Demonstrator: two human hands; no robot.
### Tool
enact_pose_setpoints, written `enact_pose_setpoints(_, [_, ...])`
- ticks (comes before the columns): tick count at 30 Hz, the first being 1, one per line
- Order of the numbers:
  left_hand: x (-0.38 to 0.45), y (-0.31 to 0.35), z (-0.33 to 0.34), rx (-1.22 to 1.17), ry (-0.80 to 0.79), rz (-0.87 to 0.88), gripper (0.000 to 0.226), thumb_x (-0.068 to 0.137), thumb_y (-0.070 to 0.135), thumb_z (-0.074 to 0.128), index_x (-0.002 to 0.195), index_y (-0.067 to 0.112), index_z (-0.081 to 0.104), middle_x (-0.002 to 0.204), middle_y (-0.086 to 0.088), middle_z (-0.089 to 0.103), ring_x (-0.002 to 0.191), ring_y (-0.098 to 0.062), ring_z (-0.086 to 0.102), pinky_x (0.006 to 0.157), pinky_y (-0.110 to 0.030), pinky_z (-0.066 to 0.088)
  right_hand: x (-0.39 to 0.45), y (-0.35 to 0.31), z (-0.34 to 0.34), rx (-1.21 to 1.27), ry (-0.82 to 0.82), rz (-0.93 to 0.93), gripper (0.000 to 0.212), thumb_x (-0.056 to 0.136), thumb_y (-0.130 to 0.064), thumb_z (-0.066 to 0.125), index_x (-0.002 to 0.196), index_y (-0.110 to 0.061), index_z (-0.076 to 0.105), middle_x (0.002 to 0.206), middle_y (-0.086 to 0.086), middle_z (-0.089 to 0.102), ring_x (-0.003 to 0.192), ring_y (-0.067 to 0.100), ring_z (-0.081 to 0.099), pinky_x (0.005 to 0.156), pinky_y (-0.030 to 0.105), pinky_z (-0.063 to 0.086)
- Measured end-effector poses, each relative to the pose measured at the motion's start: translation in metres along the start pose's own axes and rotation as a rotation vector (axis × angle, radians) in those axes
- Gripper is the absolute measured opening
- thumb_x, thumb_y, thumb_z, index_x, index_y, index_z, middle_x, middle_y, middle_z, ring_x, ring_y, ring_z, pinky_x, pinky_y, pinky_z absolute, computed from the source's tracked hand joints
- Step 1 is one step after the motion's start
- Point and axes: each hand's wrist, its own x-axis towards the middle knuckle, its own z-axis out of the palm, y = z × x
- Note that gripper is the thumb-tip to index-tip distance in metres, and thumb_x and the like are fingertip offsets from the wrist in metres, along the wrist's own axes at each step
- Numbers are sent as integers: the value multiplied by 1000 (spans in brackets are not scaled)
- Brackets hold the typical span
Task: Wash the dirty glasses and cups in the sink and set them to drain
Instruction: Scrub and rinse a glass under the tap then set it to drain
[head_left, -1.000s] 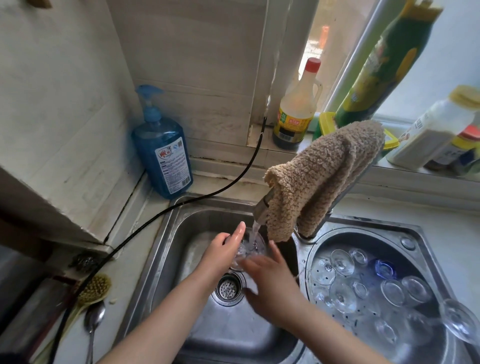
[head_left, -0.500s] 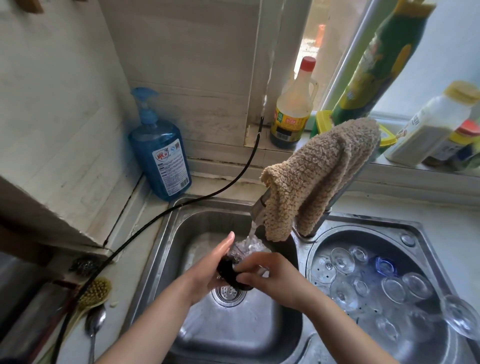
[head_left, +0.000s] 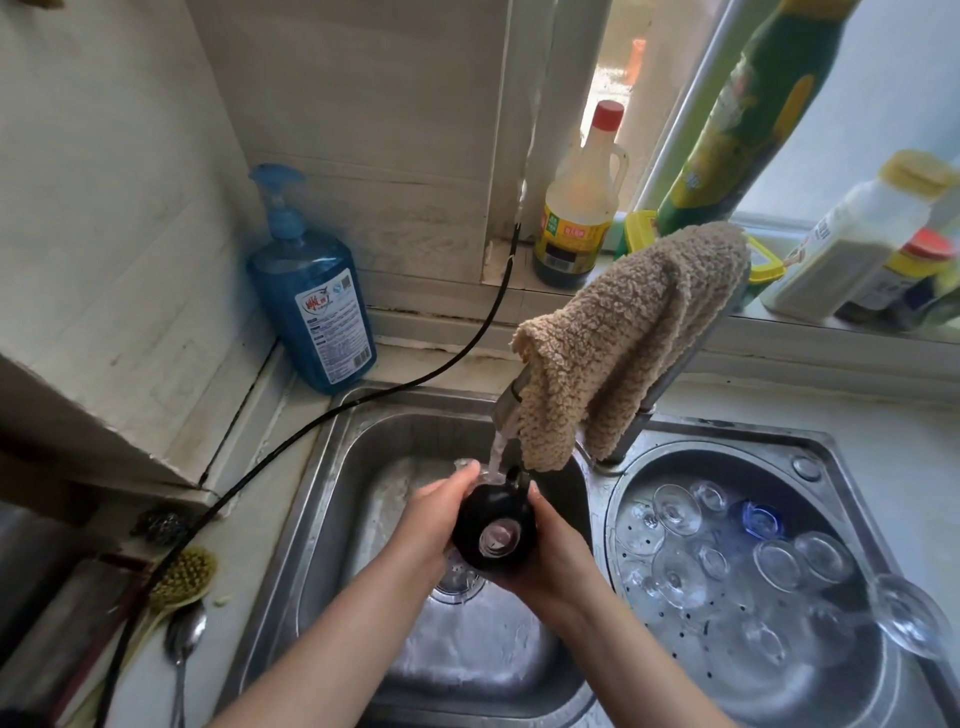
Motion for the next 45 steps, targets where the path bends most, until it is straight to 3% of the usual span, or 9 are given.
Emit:
enact_pose_setpoints(9, [9, -6, 13, 255, 295, 207, 45, 98, 36, 47, 71, 4, 64, 84, -17, 70, 83, -30, 67, 78, -38, 53, -9, 4, 26, -466, 168, -376, 38, 87, -40, 62, 114, -16, 54, 101, 8, 66, 86, 21, 68, 67, 44, 60])
enact_pose_setpoints(16, [-14, -9, -1, 483, 271, 660, 45, 93, 45, 51, 58, 16, 53, 55, 0, 57, 60, -18, 57, 58, -34, 44, -3, -6, 46, -123, -50, 52, 41, 90, -53, 48, 81, -16, 64, 80, 5, 66, 79, 21, 63, 70, 31, 51])
enact_pose_setpoints(21, [-16, -25, -18, 625, 212, 859, 47, 89, 57, 35, 68, 21, 57, 63, 6, 59, 62, -10, 56, 57, -36, 46, 2, -7, 62, -284, -56, -133, 27, 93, -39, 53, 80, -18, 64, 69, 4, 62, 71, 18, 61, 69, 29, 49])
enact_pose_setpoints(28, [-20, 0, -5, 241, 149, 511, 54, 99, 48, 38, 59, 20, 61, 48, 10, 57, 51, -4, 54, 55, -24, 46, 5, 1, 51, -593, 16, -384, 24, 87, -43, 61, 85, -20, 61, 87, 5, 68, 88, 25, 67, 81, 47, 57])
enact_pose_setpoints(30, [-20, 3, -2, 136, 127, 381, 55, 100, 42, 38, 53, 16, 48, 46, 9, 48, 49, -8, 46, 51, -19, 40, 3, -2, 37, -681, 18, -438, 28, 85, -45, 64, 90, -18, 60, 87, 3, 68, 84, 20, 68, 75, 44, 59])
enact_pose_setpoints(35, [-15, 4, 5, -32, 87, 22, 32, 99, 31, 47, 78, 13, 61, 61, 0, 62, 57, -12, 58, 54, -22, 45, 1, -9, 4, -1179, 98, -801, 58, 61, -65, 70, 105, -29, 59, 96, -13, 63, 92, 1, 61, 80, 23, 52])
enact_pose_setpoints(38, [-18, 7, 3, -118, -45, -253, 27, 98, 30, 47, 81, 17, 62, 50, 4, 62, 46, -9, 56, 46, -17, 45, 2, -20, -1, -1421, 128, -830, 63, 51, -68, 71, 101, -31, 56, 93, -13, 61, 91, 8, 59, 77, 28, 52])
enact_pose_setpoints(42, [-26, -3, 0, -102, -124, -181, 17, 94, 30, 57, 95, 15, 66, 57, 0, 62, 67, -15, 59, 70, -34, 52, -4, -27, -3, -1610, 269, -1005, 64, 56, -60, 74, 108, -25, 60, 103, -5, 59, 97, 18, 53, 82, 28, 46])
enact_pose_setpoints(45, [-37, -7, 5, -140, -269, -104, 26, 94, 34, 55, 107, 15, 67, 76, -4, 72, 67, -14, 67, 63, -31, 53, -4, -19, -2, -1703, 344, -1186, 65, 58, -54, 69, 112, -18, 62, 108, 2, 62, 98, 28, 56, 80, 36, 47])
